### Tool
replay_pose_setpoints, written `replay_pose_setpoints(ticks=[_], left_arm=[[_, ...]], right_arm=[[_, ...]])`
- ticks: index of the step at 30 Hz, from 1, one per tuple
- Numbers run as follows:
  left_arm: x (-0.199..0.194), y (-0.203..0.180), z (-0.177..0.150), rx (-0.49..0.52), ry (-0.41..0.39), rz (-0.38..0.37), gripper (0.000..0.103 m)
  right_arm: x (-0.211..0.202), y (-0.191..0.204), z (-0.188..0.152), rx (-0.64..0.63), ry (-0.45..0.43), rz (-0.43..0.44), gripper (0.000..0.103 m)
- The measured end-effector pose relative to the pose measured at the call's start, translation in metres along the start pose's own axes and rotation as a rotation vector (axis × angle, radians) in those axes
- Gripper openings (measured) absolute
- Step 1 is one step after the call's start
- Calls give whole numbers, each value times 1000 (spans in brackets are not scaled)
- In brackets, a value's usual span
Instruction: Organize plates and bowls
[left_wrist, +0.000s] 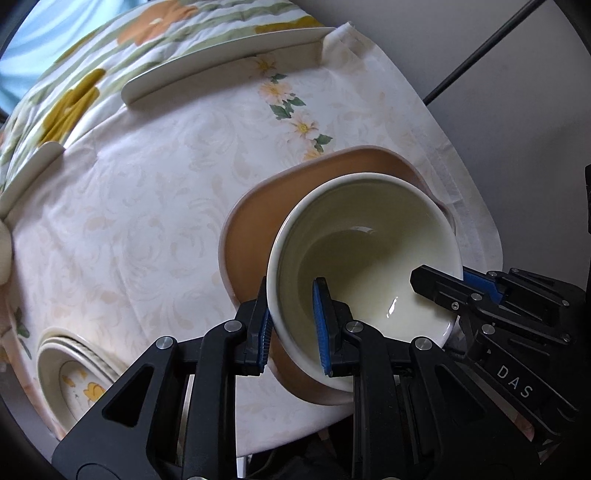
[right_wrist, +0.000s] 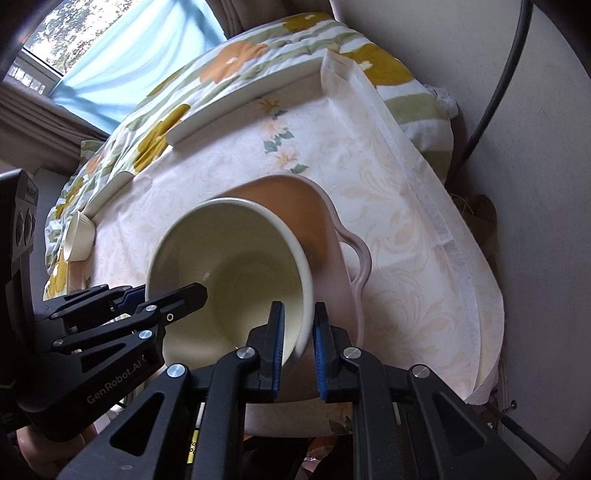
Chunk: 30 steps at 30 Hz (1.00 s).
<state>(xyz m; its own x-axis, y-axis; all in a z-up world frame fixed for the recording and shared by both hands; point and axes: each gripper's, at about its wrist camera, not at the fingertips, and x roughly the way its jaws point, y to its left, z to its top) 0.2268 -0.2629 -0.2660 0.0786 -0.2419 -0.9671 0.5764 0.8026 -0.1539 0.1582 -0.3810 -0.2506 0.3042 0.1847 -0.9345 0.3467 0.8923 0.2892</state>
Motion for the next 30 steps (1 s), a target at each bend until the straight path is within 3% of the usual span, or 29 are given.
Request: replay_pose_setpoints(ticks=[16, 30], left_arm=[[18, -5, 11, 63, 4, 62, 17], [-5, -4, 10, -4, -50, 68, 18]], right_arm=[[13, -7, -1, 28, 8, -26, 14], [-4, -2, -4, -26, -1, -19, 14]])
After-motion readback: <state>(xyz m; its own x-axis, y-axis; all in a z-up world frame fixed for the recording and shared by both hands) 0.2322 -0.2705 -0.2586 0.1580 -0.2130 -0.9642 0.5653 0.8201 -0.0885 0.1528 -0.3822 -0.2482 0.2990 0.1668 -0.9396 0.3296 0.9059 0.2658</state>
